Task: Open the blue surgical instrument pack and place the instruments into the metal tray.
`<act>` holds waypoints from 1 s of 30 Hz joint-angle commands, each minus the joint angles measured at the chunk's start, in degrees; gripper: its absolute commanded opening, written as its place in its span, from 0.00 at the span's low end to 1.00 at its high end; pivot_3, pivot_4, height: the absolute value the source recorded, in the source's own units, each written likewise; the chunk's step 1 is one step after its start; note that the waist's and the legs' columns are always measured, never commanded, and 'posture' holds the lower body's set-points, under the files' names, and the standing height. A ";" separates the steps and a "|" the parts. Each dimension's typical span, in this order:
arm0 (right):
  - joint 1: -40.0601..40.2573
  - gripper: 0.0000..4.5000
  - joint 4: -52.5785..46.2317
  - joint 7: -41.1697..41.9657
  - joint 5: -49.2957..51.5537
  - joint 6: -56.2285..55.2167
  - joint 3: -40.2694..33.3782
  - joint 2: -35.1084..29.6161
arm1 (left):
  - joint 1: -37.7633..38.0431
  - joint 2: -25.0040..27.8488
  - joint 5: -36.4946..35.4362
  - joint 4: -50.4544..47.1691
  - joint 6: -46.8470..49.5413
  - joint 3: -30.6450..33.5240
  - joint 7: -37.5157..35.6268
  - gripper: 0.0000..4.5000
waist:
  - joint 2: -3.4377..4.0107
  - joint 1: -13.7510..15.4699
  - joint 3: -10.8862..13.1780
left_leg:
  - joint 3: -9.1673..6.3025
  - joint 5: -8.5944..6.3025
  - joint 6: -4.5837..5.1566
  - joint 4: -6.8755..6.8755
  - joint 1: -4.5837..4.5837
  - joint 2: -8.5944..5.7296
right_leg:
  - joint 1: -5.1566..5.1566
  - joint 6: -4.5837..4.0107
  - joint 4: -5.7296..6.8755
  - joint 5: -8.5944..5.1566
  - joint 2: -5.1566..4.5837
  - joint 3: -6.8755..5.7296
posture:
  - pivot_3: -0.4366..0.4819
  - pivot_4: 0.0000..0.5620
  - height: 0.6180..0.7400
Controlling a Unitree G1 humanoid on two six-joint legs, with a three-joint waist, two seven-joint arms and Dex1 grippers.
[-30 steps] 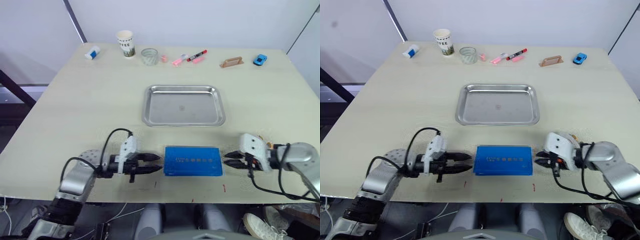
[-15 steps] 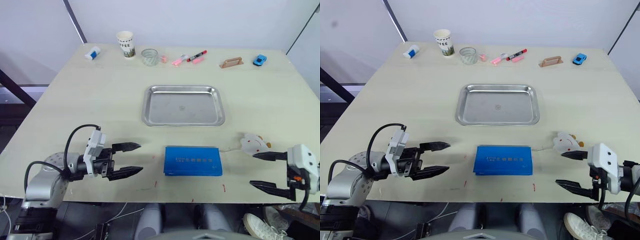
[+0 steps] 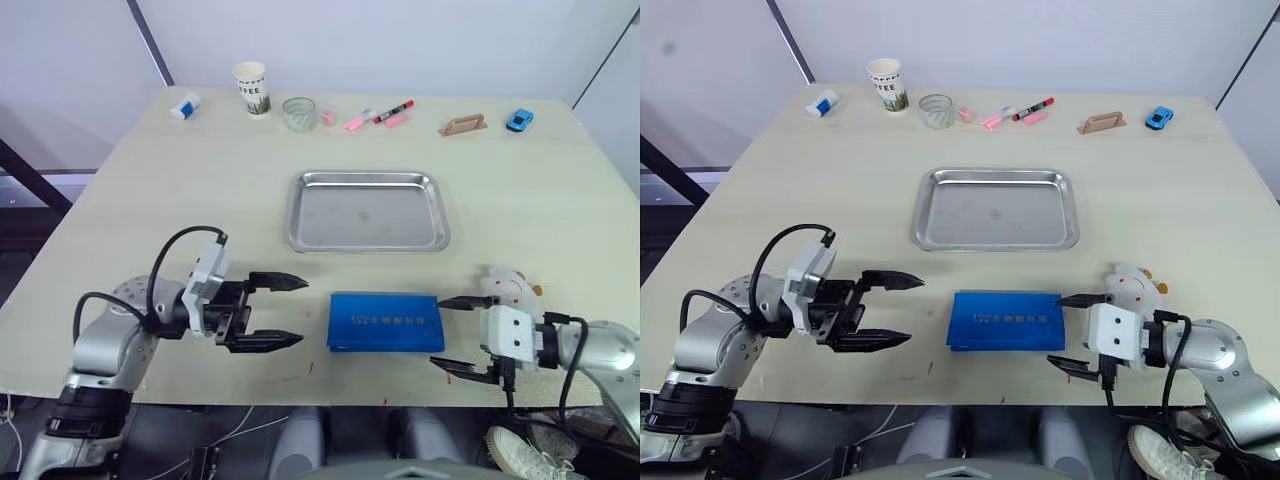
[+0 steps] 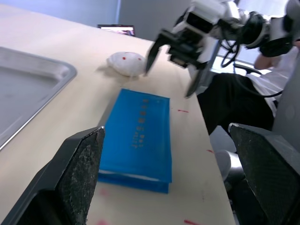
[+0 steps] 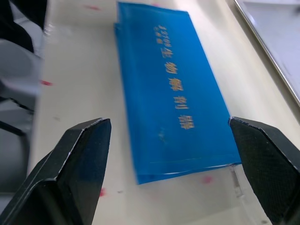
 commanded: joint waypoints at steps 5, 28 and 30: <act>-0.19 0.71 2.02 -2.29 -3.10 -5.28 2.42 0.94 | 0.94 0.52 -0.20 -0.80 -2.15 0.38 -2.82 1.00 | 0.00 -0.01 0.00 | 0.00 0.00 0.00 0.00 0.00 0.00 | 0.00 0.00 0.01 0.00 0.00 0.00 | 0.48 0.27 1.00; -1.35 0.59 8.32 -5.57 -6.14 -13.43 4.67 2.03 | 2.29 0.18 0.98 2.81 -7.44 -0.02 -4.62 1.00 | 0.00 -0.02 0.00 | 0.01 0.00 0.00 0.00 0.01 0.01 | 0.00 -0.01 0.02 0.00 0.00 0.00 | 0.48 0.27 1.00; -1.38 0.45 8.34 -5.41 -5.82 -13.24 4.72 2.13 | 2.41 0.10 1.05 3.02 -7.75 -0.08 -4.68 1.00 | 0.00 -0.01 0.00 | 0.01 0.00 0.00 0.00 0.01 0.02 | 0.00 -0.01 0.02 0.00 0.00 0.00 | 0.48 0.27 1.00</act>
